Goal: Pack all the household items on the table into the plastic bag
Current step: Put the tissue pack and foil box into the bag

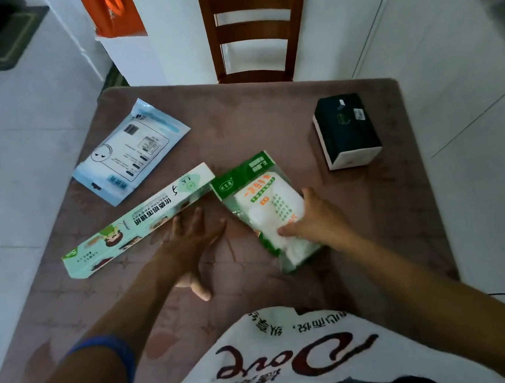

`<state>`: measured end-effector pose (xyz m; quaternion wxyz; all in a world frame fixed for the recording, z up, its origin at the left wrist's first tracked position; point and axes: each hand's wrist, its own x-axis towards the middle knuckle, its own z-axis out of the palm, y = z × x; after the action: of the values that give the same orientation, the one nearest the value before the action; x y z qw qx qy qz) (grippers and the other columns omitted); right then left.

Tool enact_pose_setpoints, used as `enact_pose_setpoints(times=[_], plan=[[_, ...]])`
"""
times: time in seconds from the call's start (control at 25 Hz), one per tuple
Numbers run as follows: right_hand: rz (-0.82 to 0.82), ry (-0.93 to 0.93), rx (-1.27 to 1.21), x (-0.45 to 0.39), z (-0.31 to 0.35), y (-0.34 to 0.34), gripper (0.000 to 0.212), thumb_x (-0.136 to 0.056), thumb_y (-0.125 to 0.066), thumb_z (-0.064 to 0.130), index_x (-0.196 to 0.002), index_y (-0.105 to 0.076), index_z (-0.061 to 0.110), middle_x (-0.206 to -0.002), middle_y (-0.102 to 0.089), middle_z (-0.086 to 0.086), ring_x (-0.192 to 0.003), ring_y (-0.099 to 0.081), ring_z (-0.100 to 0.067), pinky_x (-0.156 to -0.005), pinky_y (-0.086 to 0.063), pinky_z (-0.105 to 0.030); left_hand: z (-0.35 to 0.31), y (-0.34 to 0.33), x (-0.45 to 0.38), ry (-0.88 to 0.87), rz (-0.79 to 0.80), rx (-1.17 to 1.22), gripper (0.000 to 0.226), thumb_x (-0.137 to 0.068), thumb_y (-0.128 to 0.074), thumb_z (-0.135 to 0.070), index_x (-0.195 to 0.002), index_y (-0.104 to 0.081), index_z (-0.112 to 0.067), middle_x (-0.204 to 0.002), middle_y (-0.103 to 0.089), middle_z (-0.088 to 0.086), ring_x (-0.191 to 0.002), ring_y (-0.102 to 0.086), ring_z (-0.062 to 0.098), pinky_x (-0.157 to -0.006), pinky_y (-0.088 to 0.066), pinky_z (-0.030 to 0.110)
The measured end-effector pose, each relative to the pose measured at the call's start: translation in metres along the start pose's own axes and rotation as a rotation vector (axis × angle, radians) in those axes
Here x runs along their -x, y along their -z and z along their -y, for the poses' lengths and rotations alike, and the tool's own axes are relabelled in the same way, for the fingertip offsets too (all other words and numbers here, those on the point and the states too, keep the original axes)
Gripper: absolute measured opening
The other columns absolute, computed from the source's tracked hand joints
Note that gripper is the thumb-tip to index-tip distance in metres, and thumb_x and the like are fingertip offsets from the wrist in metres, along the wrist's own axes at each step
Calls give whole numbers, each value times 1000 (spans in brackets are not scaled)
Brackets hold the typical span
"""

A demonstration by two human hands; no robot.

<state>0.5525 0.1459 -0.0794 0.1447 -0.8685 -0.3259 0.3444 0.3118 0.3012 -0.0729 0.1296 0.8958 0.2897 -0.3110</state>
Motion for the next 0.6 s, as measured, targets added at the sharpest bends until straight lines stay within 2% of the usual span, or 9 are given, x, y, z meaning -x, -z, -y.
enact_pose_setpoints(times=[0.12, 0.2, 0.28, 0.36, 0.4, 0.48, 0.52, 0.56, 0.6], plan=[[174, -168, -271, 31, -9, 34, 52, -64, -86, 21, -110, -64, 11, -107, -70, -5, -83, -67, -17, -66, -54, -29, -1, 9, 1, 37, 19, -52, 153, -33, -91, -56, -146, 11, -51, -161, 21, 6, -144, 13, 48, -107, -24, 70], [133, -166, -403, 78, -14, 65, 37, -67, -84, 8, -100, -67, 12, -106, -71, -9, -72, -71, -13, -56, -55, -24, -18, 18, 15, 64, 5, -123, 146, -38, -92, -50, -151, 0, -42, -161, -3, 15, -143, -14, 48, -107, -34, 64], [53, -77, -677, 140, -8, 97, 33, -65, -85, 7, -94, -70, 12, -107, -73, -12, -72, -74, -12, -56, -58, -24, -50, 22, 43, 28, -2, -161, 110, -63, -86, -40, -151, -20, -27, -149, -34, 17, -128, -46, 38, -98, -47, 50], [-76, 45, -923, 209, 2, 128, 42, -59, -86, 23, -99, -74, 14, -107, -75, -10, -87, -74, -21, -65, -61, -31, -82, 20, 86, -72, -53, 9, 66, -87, -66, -35, -146, -37, -24, -145, -49, 9, -124, -54, 28, -101, -47, 43], [-129, 112, -1033, 240, 4, 142, 40, -61, -84, 25, -99, -75, 16, -106, -76, -8, -92, -74, -22, -67, -60, -32, -90, 24, 110, -105, -144, 148, 57, -90, -61, -34, -143, -42, -26, -143, -53, 5, -124, -55, 26, -100, -47, 42], [-154, 229, -1209, 294, 10, 160, 28, -69, -76, 15, -97, -77, 19, -109, -75, -5, -98, -72, -22, -71, -59, -31, -81, 42, 171, -108, -479, 383, 49, -87, -63, -39, -133, -49, -32, -133, -62, 1, -115, -62, 25, -91, -51, 41], [-135, 279, -1247, 314, 15, 164, 29, -69, -72, 8, -96, -77, 19, -110, -75, -5, -100, -72, -22, -72, -59, -31, -73, 49, 198, -85, -642, 411, 49, -82, -65, -48, -127, -51, -35, -128, -65, 0, -110, -65, 25, -87, -53, 41], [-118, 307, -1251, 330, 21, 163, 32, -67, -70, 3, -95, -77, 17, -109, -75, -5, -99, -72, -22, -72, -59, -31, -65, 50, 226, -19, -727, 400, 56, -76, -64, -61, -125, -51, -38, -127, -66, -2, -109, -65, 26, -85, -53, 42], [-108, 320, -1215, 341, 30, 158, 34, -65, -71, -1, -95, -76, 15, -106, -76, -5, -96, -73, -21, -70, -59, -29, -59, 48, 251, 75, -715, 385, 69, -68, -62, -73, -127, -49, -39, -132, -63, -2, -113, -63, 26, -86, -53, 45]])
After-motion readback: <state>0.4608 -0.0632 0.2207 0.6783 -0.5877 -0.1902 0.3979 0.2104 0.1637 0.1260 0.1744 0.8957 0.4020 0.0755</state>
